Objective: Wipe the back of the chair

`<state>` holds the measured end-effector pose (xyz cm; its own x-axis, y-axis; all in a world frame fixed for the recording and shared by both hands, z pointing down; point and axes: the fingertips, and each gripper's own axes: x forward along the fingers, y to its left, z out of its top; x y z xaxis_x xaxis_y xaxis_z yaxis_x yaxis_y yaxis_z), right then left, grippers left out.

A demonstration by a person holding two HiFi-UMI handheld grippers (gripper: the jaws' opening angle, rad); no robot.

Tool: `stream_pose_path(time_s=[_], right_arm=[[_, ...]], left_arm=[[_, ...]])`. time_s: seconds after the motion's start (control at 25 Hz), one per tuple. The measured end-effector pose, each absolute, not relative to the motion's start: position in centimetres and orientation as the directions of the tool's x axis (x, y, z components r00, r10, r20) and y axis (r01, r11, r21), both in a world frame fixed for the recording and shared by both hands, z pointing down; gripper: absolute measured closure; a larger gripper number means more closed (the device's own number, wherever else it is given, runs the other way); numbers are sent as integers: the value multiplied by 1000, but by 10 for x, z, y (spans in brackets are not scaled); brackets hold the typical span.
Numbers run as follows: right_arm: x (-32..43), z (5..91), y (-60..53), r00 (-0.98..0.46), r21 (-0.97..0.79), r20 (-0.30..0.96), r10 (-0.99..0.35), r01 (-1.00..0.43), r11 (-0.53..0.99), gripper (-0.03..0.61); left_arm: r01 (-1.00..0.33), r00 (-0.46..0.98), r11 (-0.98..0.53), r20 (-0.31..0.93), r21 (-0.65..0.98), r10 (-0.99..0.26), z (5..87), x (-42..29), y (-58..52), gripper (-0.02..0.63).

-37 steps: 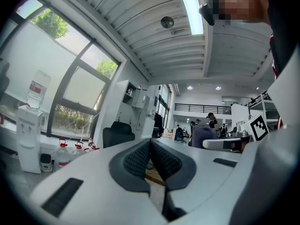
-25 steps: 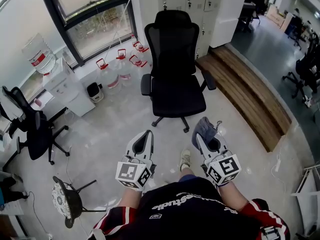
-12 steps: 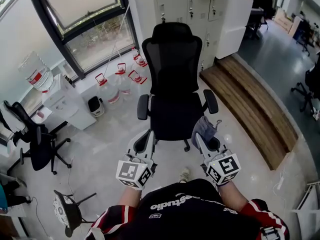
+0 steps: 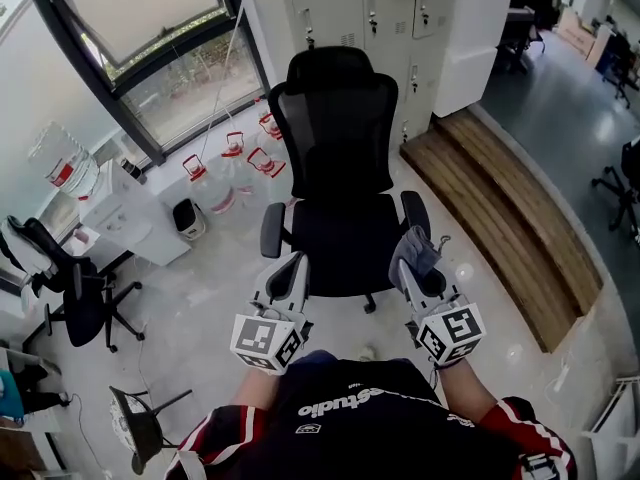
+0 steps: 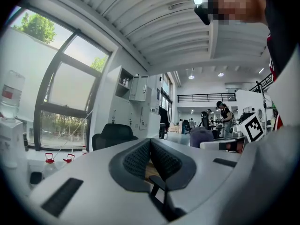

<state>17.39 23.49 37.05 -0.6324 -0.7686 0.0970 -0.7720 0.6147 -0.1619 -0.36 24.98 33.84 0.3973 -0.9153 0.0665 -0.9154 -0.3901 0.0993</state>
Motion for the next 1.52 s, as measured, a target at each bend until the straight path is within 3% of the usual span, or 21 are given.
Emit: stream_pose_path(time_s=[1.52], right_arm=[[94, 409, -155, -477, -110, 208, -854, -879, 464, 505]], left_arm=[[-844, 521, -501, 73, 189, -850, 374, -94, -165, 589]])
